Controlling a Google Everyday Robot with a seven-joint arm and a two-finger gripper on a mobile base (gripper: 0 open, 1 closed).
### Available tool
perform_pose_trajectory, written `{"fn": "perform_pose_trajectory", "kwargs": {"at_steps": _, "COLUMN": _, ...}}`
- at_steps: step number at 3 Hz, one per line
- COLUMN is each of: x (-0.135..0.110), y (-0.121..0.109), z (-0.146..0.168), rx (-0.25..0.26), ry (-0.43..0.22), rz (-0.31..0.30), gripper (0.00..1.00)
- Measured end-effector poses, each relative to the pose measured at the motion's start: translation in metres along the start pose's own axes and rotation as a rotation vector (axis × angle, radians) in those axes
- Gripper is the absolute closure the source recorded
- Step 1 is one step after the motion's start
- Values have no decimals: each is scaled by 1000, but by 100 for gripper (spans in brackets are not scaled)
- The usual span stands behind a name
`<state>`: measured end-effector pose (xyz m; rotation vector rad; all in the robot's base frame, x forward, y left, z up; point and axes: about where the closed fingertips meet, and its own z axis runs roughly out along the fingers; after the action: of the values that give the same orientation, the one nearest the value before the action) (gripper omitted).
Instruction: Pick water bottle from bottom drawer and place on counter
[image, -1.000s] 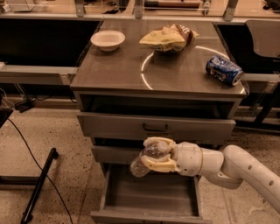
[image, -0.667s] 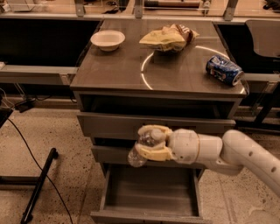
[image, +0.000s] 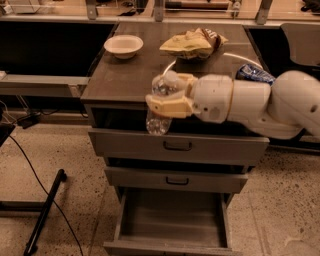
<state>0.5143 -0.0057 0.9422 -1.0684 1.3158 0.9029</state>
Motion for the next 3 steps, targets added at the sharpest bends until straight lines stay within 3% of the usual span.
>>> {"fn": "perform_pose_trajectory", "kwargs": {"at_steps": 1, "x": -50, "y": -33, "z": -5, "rx": 121, "ry": 73, "rz": 11, "gripper": 100}}
{"fn": "perform_pose_trajectory", "kwargs": {"at_steps": 2, "x": -53, "y": -35, "z": -7, "rx": 132, "ry": 79, "rz": 59, "gripper": 100}}
{"fn": "perform_pose_trajectory", "kwargs": {"at_steps": 3, "x": -53, "y": -34, "z": -6, "rx": 130, "ry": 78, "rz": 54, "gripper": 100}}
